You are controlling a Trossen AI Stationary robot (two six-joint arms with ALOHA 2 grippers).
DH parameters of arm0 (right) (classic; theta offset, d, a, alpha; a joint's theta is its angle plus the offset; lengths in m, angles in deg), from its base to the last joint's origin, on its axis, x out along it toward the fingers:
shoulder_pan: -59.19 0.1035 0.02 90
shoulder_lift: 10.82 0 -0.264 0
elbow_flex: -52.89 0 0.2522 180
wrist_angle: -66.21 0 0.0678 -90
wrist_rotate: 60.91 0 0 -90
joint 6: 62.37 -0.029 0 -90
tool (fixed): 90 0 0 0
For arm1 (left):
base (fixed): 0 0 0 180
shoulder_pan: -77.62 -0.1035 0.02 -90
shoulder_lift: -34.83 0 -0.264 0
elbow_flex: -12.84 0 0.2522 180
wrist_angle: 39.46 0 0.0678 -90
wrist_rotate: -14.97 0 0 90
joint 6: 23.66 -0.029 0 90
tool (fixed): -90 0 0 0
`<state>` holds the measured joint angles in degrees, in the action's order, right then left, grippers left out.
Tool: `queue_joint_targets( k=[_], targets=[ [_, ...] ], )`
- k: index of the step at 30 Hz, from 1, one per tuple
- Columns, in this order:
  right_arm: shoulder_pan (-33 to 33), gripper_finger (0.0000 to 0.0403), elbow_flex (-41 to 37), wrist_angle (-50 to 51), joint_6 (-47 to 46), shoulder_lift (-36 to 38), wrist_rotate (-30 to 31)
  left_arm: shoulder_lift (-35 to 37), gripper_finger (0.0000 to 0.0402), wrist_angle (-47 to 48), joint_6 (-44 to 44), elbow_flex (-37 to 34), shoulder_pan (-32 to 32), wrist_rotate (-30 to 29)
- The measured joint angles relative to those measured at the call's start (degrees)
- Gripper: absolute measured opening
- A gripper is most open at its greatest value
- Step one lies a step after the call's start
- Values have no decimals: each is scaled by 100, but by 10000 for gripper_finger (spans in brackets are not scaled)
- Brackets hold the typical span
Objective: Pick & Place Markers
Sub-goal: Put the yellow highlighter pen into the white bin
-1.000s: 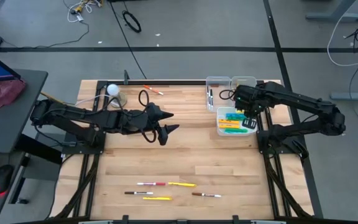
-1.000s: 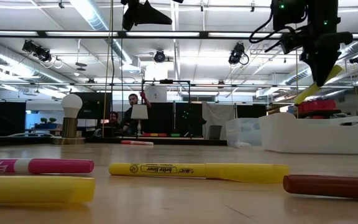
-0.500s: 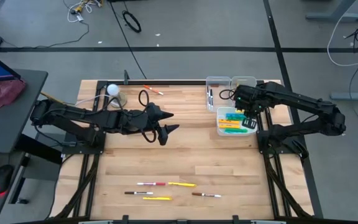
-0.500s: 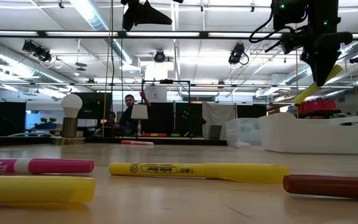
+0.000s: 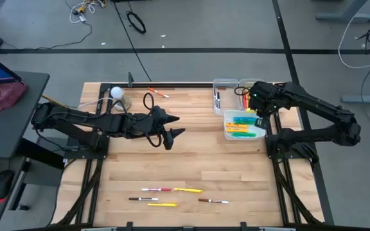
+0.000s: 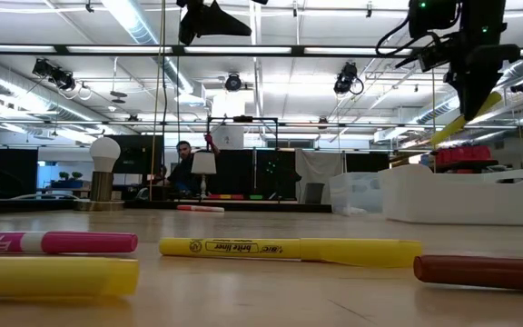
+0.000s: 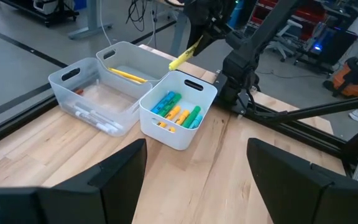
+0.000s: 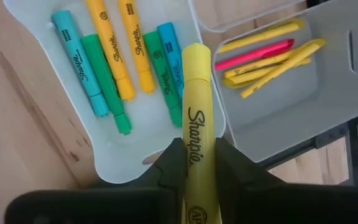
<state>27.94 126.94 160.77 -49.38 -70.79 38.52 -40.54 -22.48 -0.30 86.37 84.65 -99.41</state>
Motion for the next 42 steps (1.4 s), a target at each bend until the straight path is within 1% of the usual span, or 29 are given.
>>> queue_joint_targets(
  k=[4,8,10,13,16,21,27,31,36,39,42],
  targets=[
    [-237,53,0,4,12,118,-217,0,282,0,0,0,0,0],
    [-325,52,-19,-11,168,122,-465,0,282,0,0,0,0,0],
    [-324,52,-158,-49,306,125,-593,0,282,0,0,0,0,0],
    [-321,52,-614,-151,356,121,-786,0,282,0,0,0,0,0],
    [-319,52,-1141,-583,149,117,-803,0,282,0,-2,0,0,0],
    [-318,53,-1771,-1507,199,84,-1168,0,282,0,-1,0,0,0],
    [-317,53,-1814,-2153,605,-190,-1202,0,282,0,0,0,0,0],
    [-317,56,-1814,-2632,741,-523,-1205,0,282,0,0,0,0,0],
    [-317,78,-1814,-3011,794,-1104,-1146,0,282,2,-2,0,0,0],
    [-317,102,-1814,-3091,734,-1384,-1144,0,282,0,0,0,0,1],
    [-317,132,-1814,-3066,493,-1487,-1146,0,282,0,-2,0,0,0]
  ],
)
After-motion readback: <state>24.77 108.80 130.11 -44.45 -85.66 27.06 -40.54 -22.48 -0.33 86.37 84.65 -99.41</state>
